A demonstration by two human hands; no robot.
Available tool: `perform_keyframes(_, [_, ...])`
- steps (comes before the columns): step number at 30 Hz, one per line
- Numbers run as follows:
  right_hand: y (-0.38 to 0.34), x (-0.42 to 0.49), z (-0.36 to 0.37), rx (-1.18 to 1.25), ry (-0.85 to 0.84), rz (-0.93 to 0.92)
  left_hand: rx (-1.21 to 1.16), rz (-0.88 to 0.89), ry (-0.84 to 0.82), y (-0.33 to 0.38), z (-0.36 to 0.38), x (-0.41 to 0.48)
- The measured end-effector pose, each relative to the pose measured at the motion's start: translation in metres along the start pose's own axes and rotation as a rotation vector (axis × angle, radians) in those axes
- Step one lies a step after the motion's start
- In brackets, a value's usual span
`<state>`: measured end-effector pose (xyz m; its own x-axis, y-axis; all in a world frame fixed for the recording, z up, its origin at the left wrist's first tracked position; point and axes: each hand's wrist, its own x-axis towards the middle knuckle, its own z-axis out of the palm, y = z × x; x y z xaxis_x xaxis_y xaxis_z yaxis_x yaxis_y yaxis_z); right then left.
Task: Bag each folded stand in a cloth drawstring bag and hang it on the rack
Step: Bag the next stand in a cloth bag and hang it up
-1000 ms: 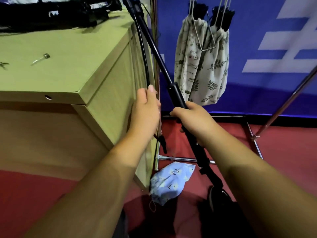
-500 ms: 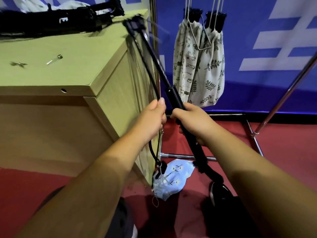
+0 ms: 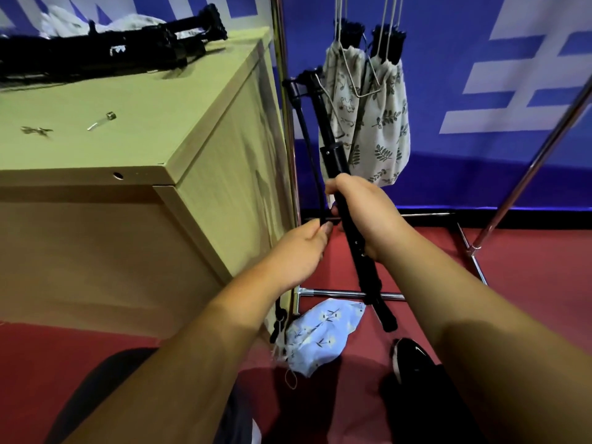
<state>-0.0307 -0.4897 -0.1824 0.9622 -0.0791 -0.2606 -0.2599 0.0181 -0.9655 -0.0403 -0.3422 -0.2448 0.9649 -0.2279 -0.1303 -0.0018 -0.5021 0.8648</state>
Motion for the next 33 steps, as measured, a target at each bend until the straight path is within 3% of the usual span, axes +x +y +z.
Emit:
perform_keyframes(10, [-0.003, 0.006, -0.003, 0.000, 0.033, -0.102, -0.111, -0.027, -0.050, 0.015, -0.011, 0.003])
perform_keyframes(15, [-0.005, 0.011, -0.014, -0.088, 0.060, -0.125, -0.007, -0.007, 0.149, 0.030, -0.037, 0.010])
perform_keyframes(19, [0.008, 0.015, -0.024, -0.303, -0.037, -0.095, 0.147, 0.169, 0.562, 0.033, -0.049, 0.011])
perform_keyframes(21, [0.016, 0.015, -0.029, -0.389, -0.066, -0.074, 0.216, 0.273, 0.684, 0.036, -0.051, 0.008])
perform_keyframes(26, [0.026, 0.019, -0.035, -0.592, -0.071, -0.068, 0.417, 0.380, 0.639, 0.041, -0.048, 0.006])
perform_keyframes(29, [0.029, 0.021, -0.041, -0.726, -0.069, -0.045, 0.347, 0.357, 0.653, 0.042, -0.046, 0.008])
perform_keyframes(33, [0.038, 0.022, -0.046, -0.726, -0.073, -0.037, 0.220, 0.292, 0.682, 0.042, -0.041, 0.007])
